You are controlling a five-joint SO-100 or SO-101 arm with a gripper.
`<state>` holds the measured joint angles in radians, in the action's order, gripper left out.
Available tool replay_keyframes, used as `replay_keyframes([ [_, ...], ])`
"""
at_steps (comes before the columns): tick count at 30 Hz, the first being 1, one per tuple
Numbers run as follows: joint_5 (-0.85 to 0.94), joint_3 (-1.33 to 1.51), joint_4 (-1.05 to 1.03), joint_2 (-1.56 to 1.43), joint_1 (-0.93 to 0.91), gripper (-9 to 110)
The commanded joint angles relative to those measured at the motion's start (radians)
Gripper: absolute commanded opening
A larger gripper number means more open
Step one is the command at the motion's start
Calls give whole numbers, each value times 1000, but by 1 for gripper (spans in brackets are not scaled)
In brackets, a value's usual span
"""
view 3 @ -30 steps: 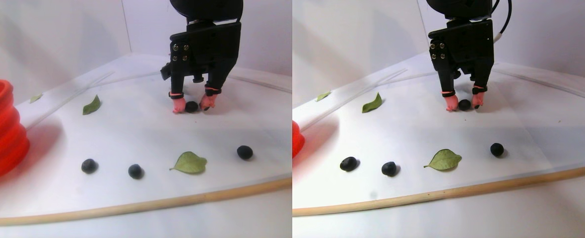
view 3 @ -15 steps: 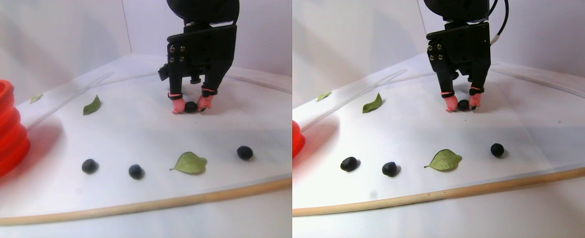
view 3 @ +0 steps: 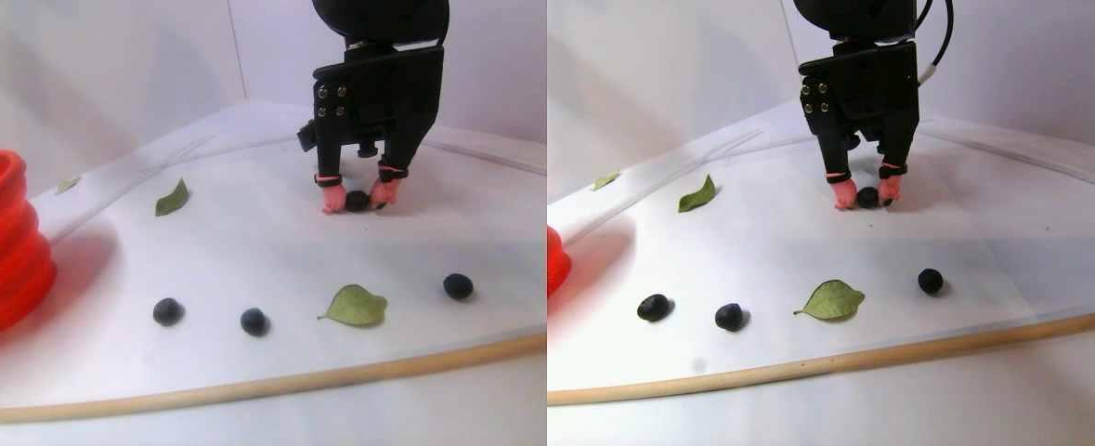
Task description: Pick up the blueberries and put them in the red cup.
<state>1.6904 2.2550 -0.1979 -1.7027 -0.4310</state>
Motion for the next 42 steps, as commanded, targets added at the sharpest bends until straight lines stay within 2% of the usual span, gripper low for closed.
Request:
replay_keyframes([
  [1,-6,-38,12,-12,5,18],
  [42,-32,-81,-109,-124,25,18],
])
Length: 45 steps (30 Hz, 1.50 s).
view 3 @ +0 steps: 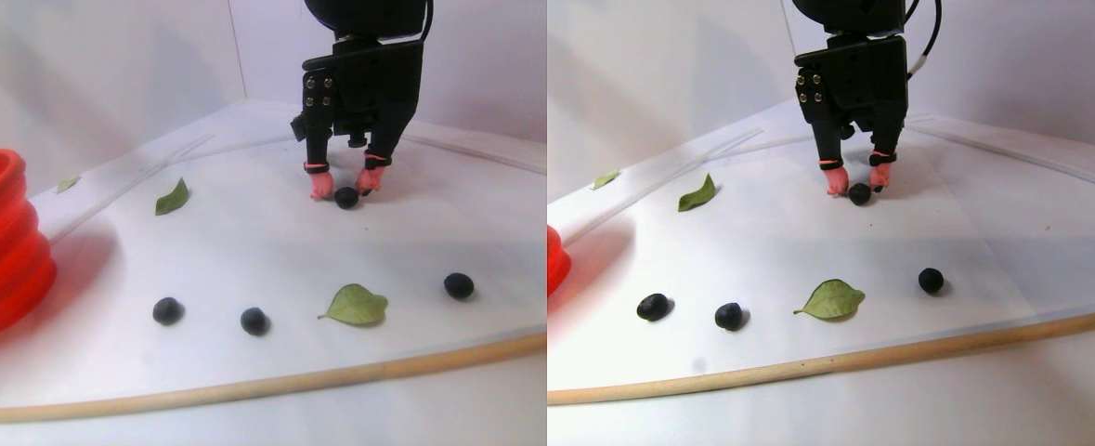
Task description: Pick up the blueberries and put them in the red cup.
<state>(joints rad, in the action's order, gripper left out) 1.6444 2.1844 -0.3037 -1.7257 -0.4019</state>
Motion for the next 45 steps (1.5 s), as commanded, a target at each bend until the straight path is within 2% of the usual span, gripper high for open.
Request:
replay_keyframes([
  [1,15,-9,-3,-100,-6,18],
  [45,23,28,28,-81,-9,16],
])
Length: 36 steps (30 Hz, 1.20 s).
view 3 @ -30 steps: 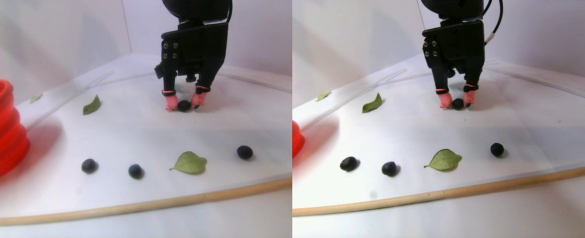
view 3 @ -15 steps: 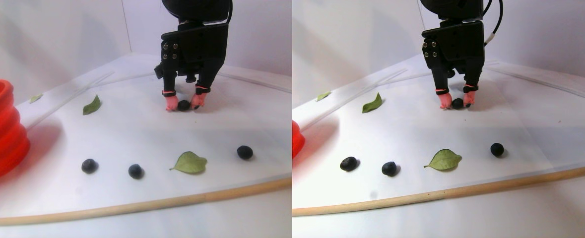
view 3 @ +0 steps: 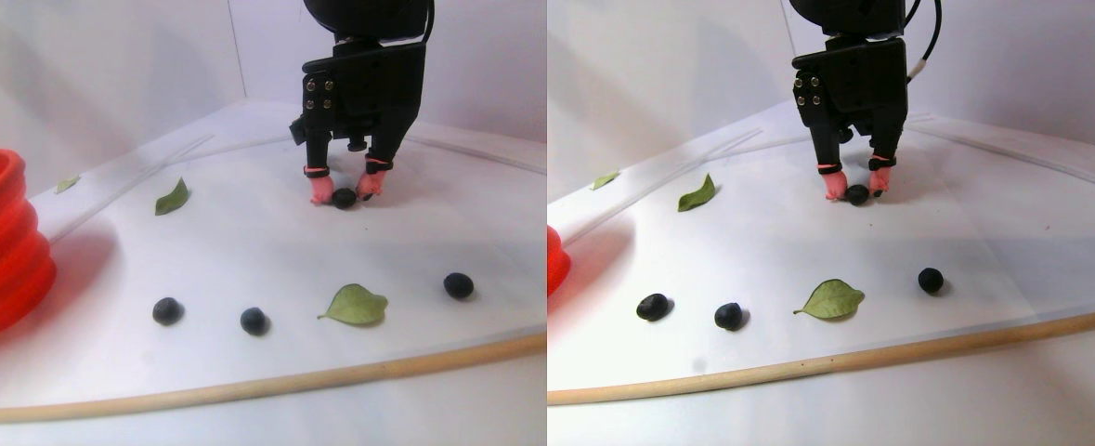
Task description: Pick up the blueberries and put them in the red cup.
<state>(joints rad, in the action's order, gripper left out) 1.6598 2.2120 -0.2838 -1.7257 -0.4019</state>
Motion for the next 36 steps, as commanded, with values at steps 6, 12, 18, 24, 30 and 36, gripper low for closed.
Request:
replay_keyframes([
  [6,9,25,20,-86,-9,13],
  [12,8,35,20,-98,-3,13],
  [18,3,38,-6,-138,11,13],
  [24,-11,31,-51,-181,34,13],
  [30,-28,31,-95,-221,57,13],
  [36,-60,29,-156,-268,91,13],
])
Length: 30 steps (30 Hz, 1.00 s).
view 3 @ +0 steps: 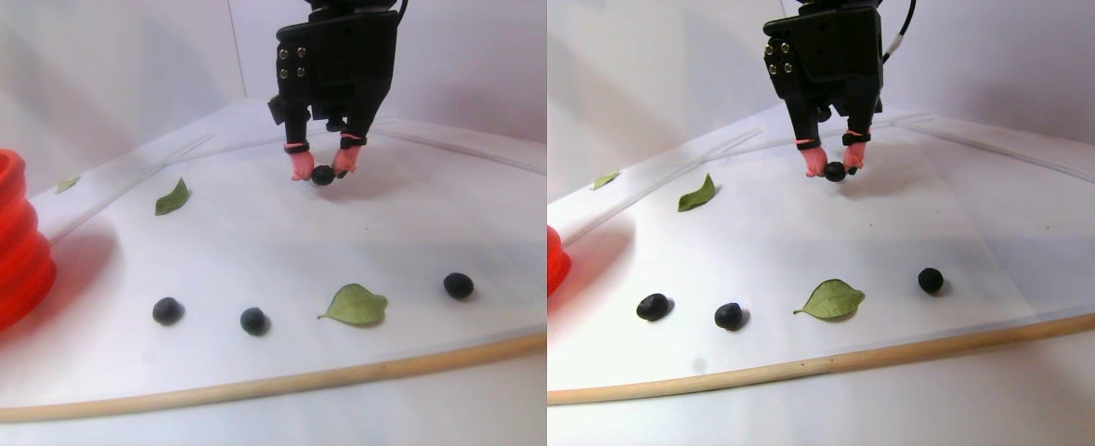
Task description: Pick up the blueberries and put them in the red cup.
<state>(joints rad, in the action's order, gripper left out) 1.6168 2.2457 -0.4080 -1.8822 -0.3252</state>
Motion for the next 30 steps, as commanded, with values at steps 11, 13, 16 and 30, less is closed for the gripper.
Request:
replay_keyframes([
  [11,-104,3,-143,-204,101,13],
  [13,-126,-2,-170,-219,123,13],
  [16,-156,2,-199,-247,153,13],
  [30,-310,14,-334,-345,308,13],
])
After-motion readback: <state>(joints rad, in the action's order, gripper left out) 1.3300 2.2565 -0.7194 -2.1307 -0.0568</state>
